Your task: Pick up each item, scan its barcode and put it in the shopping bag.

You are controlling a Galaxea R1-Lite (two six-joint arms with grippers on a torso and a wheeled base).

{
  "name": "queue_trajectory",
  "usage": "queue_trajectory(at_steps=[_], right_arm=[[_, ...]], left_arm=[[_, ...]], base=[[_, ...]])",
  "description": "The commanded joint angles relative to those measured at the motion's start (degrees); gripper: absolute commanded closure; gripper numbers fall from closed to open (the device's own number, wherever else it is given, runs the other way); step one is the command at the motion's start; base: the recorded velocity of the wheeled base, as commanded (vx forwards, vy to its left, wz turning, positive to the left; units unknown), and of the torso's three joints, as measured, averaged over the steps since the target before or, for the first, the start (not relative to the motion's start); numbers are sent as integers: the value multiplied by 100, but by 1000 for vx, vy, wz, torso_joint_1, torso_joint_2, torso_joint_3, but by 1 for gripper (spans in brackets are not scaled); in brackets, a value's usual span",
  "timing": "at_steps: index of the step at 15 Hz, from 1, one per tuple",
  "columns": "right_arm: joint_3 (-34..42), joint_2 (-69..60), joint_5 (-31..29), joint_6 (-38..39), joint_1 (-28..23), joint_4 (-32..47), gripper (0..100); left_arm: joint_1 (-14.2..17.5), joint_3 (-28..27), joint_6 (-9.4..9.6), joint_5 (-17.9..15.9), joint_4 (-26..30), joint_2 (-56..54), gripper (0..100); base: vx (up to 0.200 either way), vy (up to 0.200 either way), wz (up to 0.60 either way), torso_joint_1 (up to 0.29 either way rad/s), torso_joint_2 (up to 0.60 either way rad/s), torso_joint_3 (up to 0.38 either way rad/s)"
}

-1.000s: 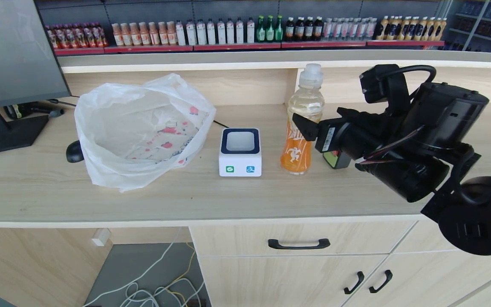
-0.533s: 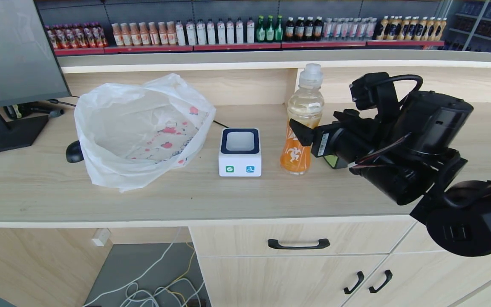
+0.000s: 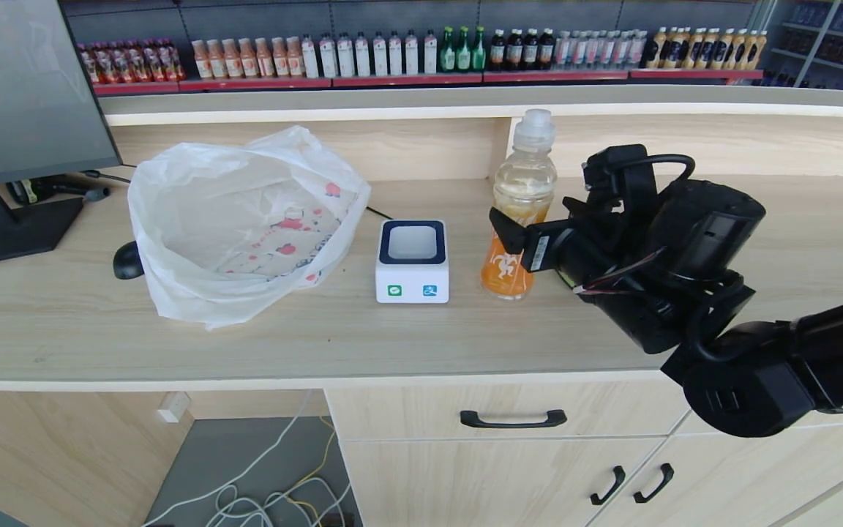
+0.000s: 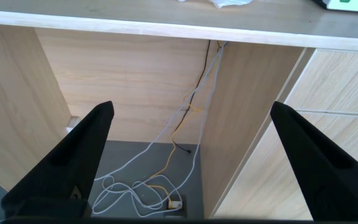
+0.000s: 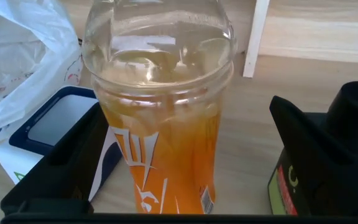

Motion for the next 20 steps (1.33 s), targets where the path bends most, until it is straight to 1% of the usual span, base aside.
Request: queue_trajectory(at_steps=[1,4,7,20], right_arm=[[-35,209,6,-6,-1,-24,0],[-326,394,-3,-14,-1,-24,0],[-800,692,6,-14,-1,-24,0],[-853,728,-12,-32,-10,-111,0]], left_arm=[[-4,0,-1,0,0,0,0],[5,0,-1,0,0,0,0],[-4,0,-1,0,0,0,0],[-4,0,-1,0,0,0,0]], base=[[0,0,0,0,0,0],[0,0,0,0,0,0],[0,0,0,0,0,0],[0,0,0,0,0,0]])
